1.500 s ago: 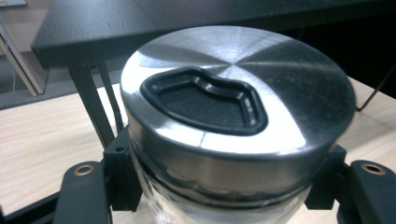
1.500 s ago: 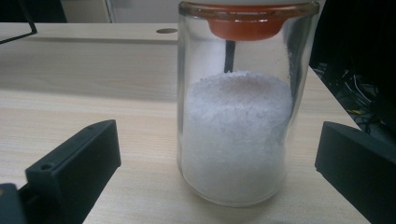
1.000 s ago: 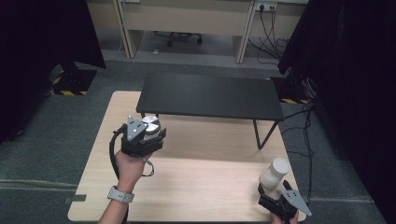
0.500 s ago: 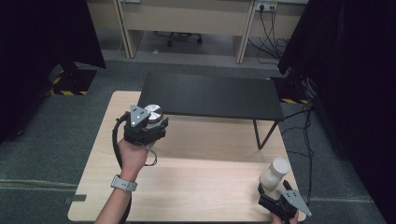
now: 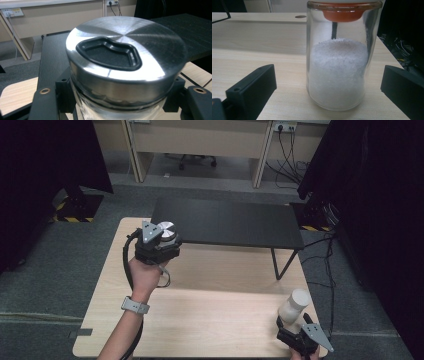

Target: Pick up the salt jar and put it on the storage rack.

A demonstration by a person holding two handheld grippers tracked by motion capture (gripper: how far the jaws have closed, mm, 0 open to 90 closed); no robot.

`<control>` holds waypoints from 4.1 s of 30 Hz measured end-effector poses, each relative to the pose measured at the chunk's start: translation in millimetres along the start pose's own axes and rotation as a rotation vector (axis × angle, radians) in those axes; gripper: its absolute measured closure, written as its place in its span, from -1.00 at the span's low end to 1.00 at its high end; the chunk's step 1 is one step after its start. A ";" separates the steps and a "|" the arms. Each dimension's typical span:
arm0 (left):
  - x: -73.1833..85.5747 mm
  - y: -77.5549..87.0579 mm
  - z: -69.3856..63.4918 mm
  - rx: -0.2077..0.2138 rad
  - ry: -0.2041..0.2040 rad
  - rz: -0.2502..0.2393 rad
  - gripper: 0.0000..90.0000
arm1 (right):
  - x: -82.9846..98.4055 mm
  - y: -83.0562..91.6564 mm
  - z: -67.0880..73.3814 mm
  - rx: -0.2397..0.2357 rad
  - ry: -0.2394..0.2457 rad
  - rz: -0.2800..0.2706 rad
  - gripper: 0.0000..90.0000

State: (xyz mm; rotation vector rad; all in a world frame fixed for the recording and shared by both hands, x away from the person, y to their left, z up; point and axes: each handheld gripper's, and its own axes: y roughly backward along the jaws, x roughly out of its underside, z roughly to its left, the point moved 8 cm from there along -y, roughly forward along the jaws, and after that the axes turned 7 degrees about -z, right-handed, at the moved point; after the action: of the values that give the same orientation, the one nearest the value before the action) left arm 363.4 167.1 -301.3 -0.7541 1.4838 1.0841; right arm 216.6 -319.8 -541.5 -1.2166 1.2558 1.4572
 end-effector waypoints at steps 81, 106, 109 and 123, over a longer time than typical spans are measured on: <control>-30.8 -111.4 39.9 0.003 -0.001 0.005 -0.32 | -2.5 -3.5 2.4 0.013 0.021 0.031 -0.99; -31.6 -111.9 38.4 0.019 0.056 0.051 -1.00 | -2.5 -3.3 2.1 0.007 0.015 0.031 -0.99; -31.4 -109.8 38.8 0.019 0.062 0.050 -1.00 | -2.7 -3.4 2.1 0.008 0.014 0.033 -0.99; -22.3 -87.0 39.4 0.018 0.081 0.036 -1.00 | -3.5 -3.7 2.5 0.010 0.012 0.041 -0.99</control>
State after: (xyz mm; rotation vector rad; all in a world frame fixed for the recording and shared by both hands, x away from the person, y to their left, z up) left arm 461.4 168.1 -298.5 -0.7688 1.5792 1.0771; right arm 220.5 -316.8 -538.7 -1.2014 1.3021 1.4737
